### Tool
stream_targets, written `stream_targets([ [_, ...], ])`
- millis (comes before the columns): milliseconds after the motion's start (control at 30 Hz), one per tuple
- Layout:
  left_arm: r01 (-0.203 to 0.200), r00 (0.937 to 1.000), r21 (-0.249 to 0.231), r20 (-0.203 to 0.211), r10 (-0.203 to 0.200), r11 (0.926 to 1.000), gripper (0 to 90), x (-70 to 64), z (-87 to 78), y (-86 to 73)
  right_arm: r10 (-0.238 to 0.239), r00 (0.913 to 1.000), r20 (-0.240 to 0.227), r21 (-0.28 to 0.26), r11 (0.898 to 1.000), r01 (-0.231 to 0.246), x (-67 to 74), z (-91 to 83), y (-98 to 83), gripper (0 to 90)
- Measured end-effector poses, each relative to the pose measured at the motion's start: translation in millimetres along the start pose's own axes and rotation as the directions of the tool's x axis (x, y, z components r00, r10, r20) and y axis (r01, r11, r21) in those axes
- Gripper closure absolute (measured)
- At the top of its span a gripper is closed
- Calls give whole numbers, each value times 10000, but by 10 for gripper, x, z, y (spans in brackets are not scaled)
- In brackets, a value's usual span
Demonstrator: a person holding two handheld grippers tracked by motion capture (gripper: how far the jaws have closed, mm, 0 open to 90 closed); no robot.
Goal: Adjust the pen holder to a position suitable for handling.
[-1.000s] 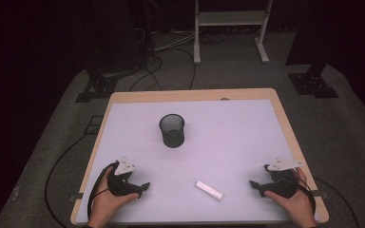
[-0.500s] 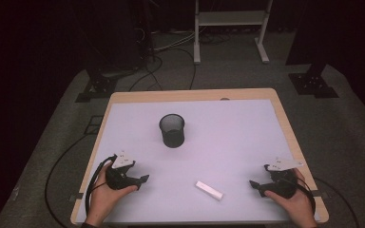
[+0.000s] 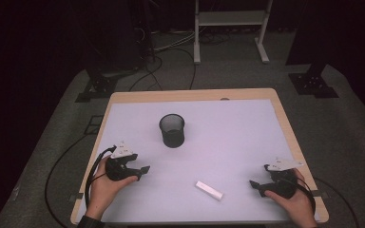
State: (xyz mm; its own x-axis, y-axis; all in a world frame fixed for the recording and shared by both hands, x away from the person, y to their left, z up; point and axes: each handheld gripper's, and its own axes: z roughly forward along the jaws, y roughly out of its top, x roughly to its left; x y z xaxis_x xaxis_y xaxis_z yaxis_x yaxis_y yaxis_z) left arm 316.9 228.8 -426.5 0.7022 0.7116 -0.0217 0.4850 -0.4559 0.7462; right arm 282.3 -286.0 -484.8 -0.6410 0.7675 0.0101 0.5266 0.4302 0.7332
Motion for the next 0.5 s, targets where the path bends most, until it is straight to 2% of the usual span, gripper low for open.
stream_targets([
  [500, 77, 10000, 7, 15, -77, 10000, 342, 69, -4, 316, 5, 10000, -3, 4, 10000, -5, 0, 0, 0, 119],
])
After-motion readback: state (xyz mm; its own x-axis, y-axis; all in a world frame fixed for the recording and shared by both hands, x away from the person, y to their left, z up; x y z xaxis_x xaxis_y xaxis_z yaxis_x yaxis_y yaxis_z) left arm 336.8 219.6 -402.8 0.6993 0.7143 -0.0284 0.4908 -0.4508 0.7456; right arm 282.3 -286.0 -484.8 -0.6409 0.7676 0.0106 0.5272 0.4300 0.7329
